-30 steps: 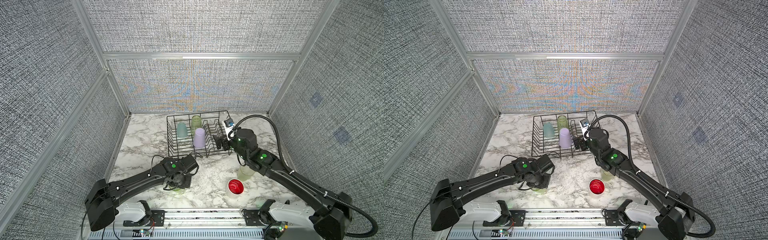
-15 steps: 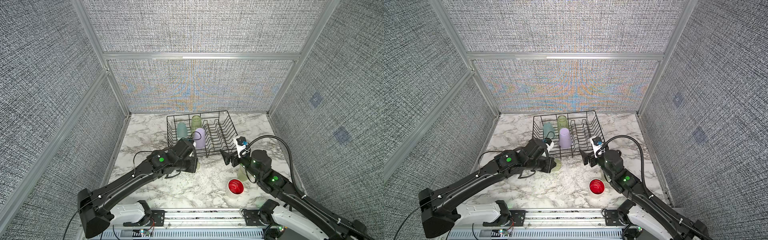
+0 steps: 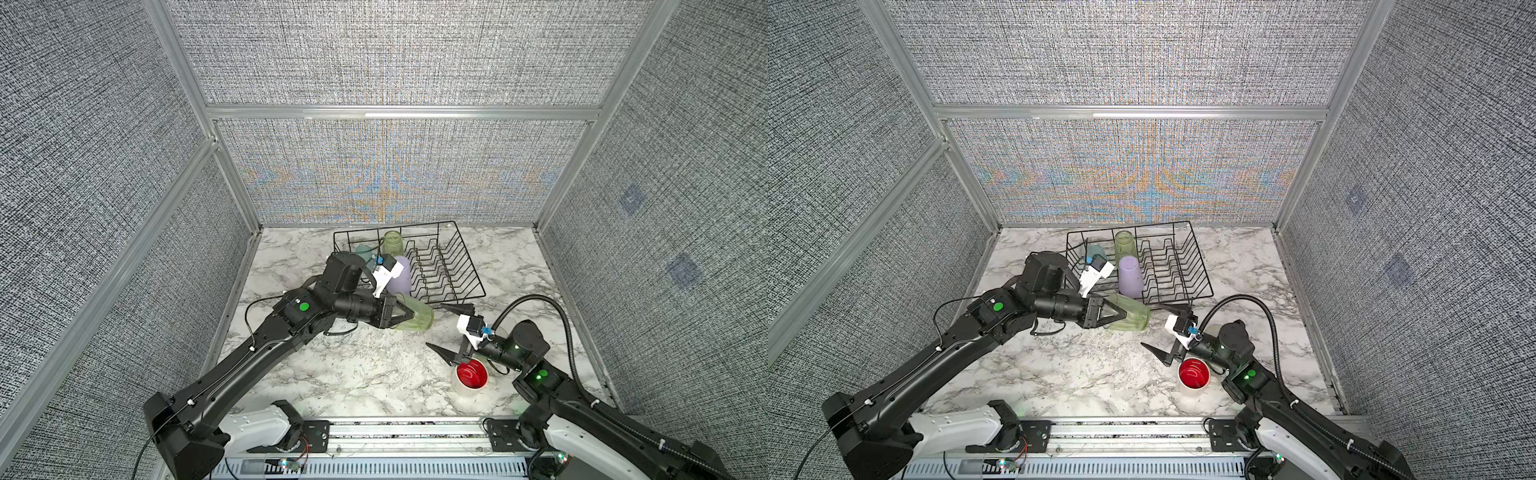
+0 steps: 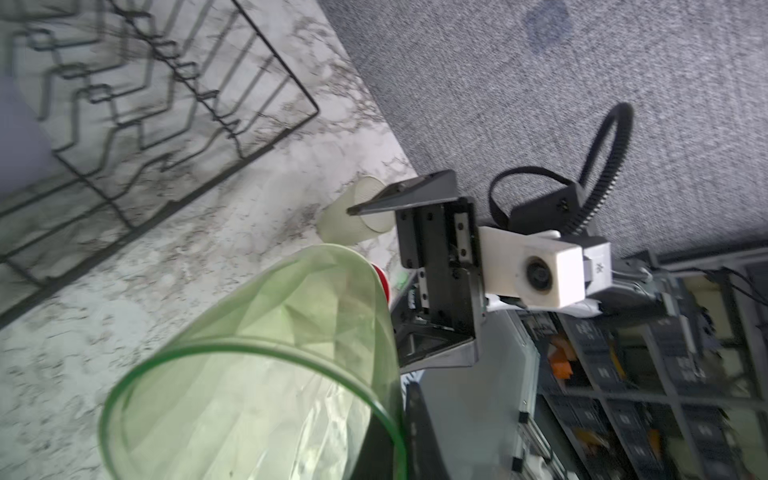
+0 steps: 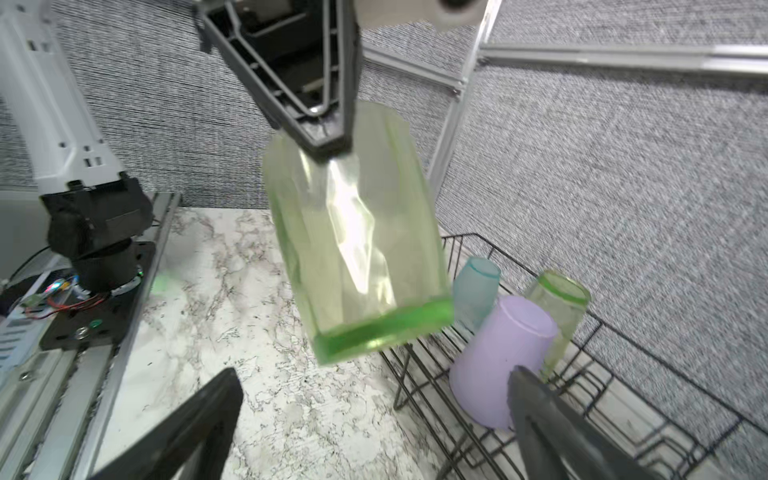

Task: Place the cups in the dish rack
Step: 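Lift the lime-green cup toward the right gripper while right gripper approaches, then grasp the lime-green cup with the right gripper and carry it over the rack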

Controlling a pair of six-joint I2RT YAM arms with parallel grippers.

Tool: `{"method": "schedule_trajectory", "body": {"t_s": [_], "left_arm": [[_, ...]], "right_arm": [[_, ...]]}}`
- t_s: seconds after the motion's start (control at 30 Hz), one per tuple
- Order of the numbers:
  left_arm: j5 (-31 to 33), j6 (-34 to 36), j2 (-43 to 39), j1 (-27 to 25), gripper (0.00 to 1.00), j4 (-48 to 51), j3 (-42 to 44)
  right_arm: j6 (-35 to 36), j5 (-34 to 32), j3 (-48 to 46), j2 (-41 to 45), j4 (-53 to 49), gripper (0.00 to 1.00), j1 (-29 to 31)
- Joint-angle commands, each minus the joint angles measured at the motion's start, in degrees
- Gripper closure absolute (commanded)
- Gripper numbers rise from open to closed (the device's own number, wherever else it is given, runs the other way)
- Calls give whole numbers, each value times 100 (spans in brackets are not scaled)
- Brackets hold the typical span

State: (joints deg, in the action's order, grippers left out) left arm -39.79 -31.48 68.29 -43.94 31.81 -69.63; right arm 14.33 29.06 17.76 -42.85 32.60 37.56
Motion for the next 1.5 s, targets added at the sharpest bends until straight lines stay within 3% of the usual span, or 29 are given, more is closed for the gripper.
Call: {"method": "schedule_trajectory", "body": {"t_s": [0.0, 0.13, 0.27, 0.47, 0.63, 0.9, 0.93, 1.03, 1.13, 1.27, 1.37, 1.47], "left_arm": [[-935, 64, 149, 11, 100, -590, 28], [-1560, 35, 366, 14, 100, -916, 19], [-2140, -99, 475, 11, 100, -1365, 23], [-2096, -264, 305, 31, 100, -1894, 242], [-2275, -767, 178, 32, 100, -2855, 623], [-2315, -815, 140, 34, 100, -3031, 672], [-2273, -785, 124, 34, 100, -2971, 659], [-2090, -224, 139, 42, 80, -2154, 410], [-1872, 3, 40, 75, 70, -1851, 395], [-1404, 245, -205, 384, 63, -1340, 389], [-650, 382, -467, 646, 60, -866, 459], [585, 596, -719, 808, 60, -243, 481]], "right_arm": [[292, 436, 53, -52, 505, 1, 23], [155, 334, 56, -196, 817, 1, 23], [-186, 680, -4, -318, 1508, 4, 25], [-921, 842, -112, -618, 2950, 14, 29], [-1042, 1094, 118, -733, 3105, 19, 31], [-1144, 1157, 237, -1032, 3314, 28, 43], [-1161, 1154, 237, -1032, 3291, 30, 41], [-1100, 1089, 209, -1069, 3203, 32, 42], [-1035, 819, 303, -1073, 2848, 39, 46], [-792, 518, 496, -1017, 1942, 40, 44], [-756, 30, 852, -1188, 1077, 41, 41], [-765, -374, 1536, -1338, -542, 41, 41]]}}
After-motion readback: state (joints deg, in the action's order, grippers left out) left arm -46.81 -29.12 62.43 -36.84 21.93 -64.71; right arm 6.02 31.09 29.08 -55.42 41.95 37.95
